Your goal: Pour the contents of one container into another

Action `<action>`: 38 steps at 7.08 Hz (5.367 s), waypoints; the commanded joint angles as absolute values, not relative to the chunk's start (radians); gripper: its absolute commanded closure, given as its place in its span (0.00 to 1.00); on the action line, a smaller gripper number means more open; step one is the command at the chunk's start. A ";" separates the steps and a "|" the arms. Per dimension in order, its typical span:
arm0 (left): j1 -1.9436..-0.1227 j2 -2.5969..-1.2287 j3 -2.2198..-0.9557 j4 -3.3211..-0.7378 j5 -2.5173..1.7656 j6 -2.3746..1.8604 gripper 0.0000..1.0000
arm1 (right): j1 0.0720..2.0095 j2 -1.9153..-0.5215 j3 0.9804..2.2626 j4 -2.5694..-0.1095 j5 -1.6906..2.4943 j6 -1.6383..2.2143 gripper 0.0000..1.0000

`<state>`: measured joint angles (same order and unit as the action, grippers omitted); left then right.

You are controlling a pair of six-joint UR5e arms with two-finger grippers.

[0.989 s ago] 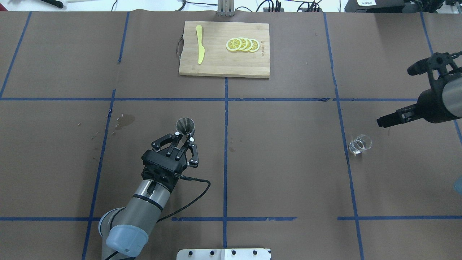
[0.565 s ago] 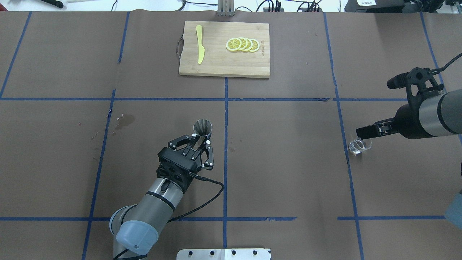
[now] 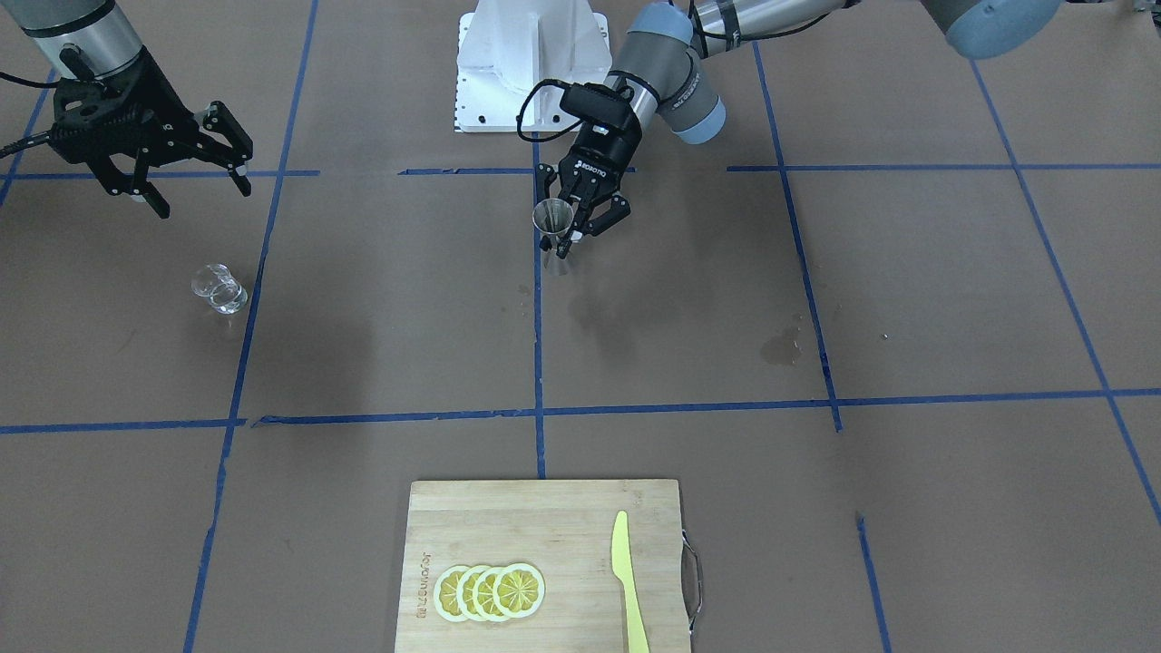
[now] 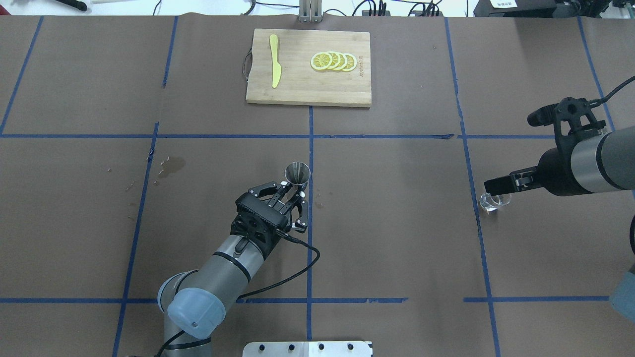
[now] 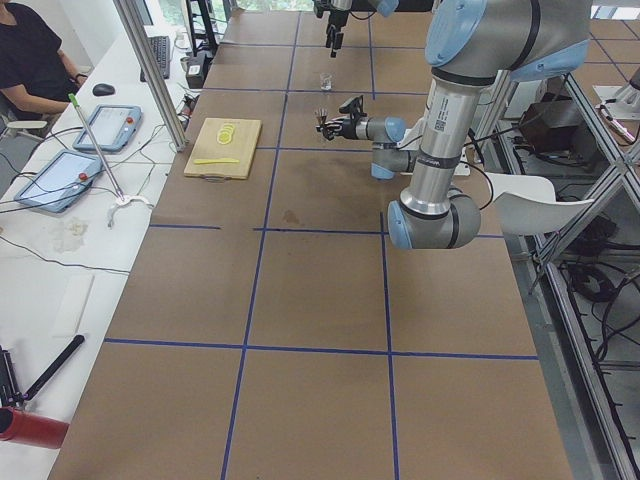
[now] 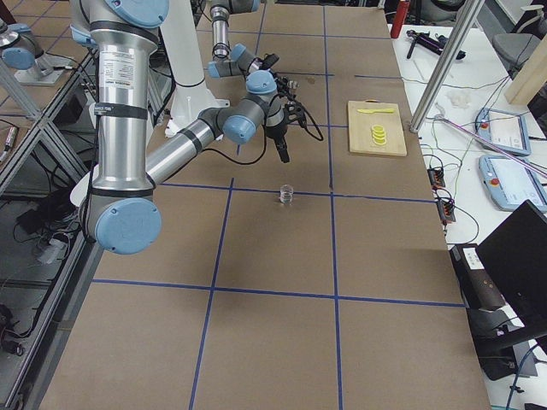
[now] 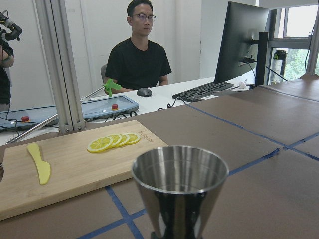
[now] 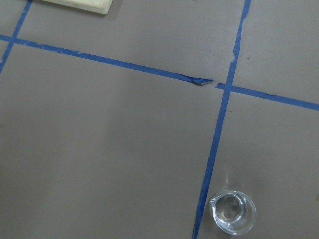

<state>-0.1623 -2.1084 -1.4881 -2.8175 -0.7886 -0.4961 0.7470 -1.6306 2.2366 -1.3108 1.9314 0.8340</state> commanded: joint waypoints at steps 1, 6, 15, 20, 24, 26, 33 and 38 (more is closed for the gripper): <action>-0.164 -2.112 -1.482 -2.819 -0.817 -0.469 1.00 | 0.706 -1.632 2.238 -1.289 1.916 0.836 0.00; -0.163 -2.121 -1.485 -2.829 -0.821 -0.457 1.00 | 0.395 -1.650 2.252 -1.285 1.408 1.318 0.00; -0.179 -2.181 -1.328 -3.088 -0.942 -0.380 1.00 | 0.055 -1.779 2.103 -1.273 0.594 1.771 0.05; -0.179 -2.201 -1.327 -3.086 -0.942 -0.351 1.00 | 0.014 -1.786 1.909 -1.126 0.370 1.805 0.07; -0.179 -2.204 -1.325 -3.080 -0.943 -0.347 1.00 | 0.011 -1.776 1.806 -1.069 0.371 1.805 0.07; -0.179 -2.204 -1.325 -3.079 -0.943 -0.347 1.00 | 0.005 -1.772 1.776 -1.068 0.374 1.799 0.08; -0.179 -2.217 -1.327 -3.076 -0.942 -0.347 1.00 | 0.043 -1.727 1.730 -1.069 0.380 1.789 0.10; -0.179 -2.217 -1.327 -3.076 -0.940 -0.347 1.00 | 0.089 -1.692 1.684 -1.029 0.423 1.784 0.10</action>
